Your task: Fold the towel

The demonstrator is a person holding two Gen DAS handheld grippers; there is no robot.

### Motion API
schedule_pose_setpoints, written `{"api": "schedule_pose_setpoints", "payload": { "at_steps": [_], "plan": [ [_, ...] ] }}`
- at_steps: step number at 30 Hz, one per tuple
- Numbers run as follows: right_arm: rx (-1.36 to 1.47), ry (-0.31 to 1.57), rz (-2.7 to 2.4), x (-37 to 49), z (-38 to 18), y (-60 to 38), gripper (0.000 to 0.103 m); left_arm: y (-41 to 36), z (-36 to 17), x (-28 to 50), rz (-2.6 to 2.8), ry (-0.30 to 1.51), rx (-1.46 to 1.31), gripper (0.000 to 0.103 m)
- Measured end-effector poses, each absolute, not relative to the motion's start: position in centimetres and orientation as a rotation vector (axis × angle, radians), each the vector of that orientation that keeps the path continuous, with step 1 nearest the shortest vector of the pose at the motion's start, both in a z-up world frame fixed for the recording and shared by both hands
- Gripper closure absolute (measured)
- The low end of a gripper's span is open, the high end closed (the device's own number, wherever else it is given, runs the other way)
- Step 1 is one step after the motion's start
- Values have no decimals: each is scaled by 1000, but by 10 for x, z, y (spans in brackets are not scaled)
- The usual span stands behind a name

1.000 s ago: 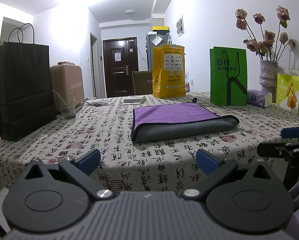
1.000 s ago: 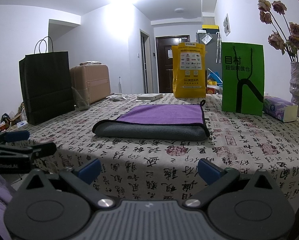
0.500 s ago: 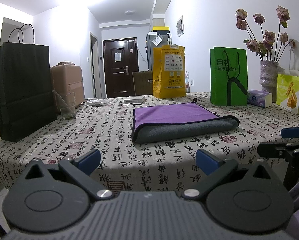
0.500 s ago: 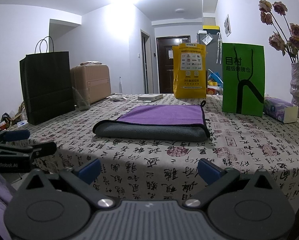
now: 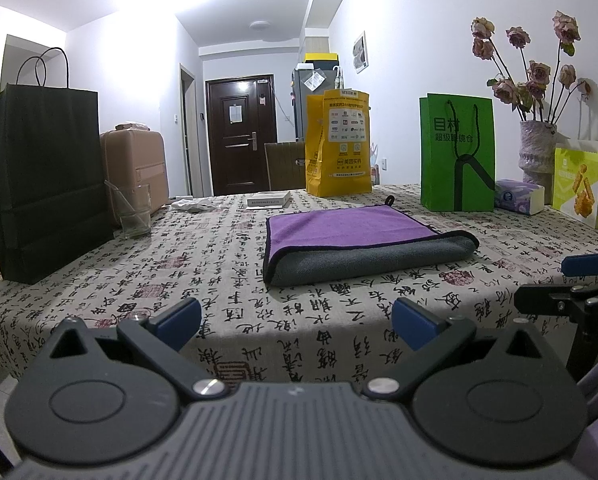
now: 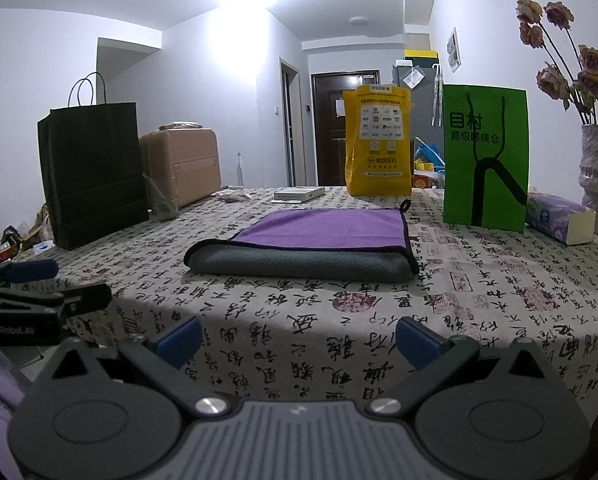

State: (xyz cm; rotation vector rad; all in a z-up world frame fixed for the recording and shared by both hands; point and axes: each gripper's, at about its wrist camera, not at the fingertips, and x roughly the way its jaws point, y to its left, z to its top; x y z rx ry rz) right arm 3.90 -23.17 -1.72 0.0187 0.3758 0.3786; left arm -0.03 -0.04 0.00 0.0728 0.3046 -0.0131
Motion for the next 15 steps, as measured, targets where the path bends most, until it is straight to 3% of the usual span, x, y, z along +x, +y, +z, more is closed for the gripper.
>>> {"api": "schedule_pose_setpoints", "payload": {
  "at_steps": [15],
  "plan": [
    [22, 376, 373, 38, -18, -231, 0, -2, -3, -2, -14, 307, 74, 0]
  ]
}}
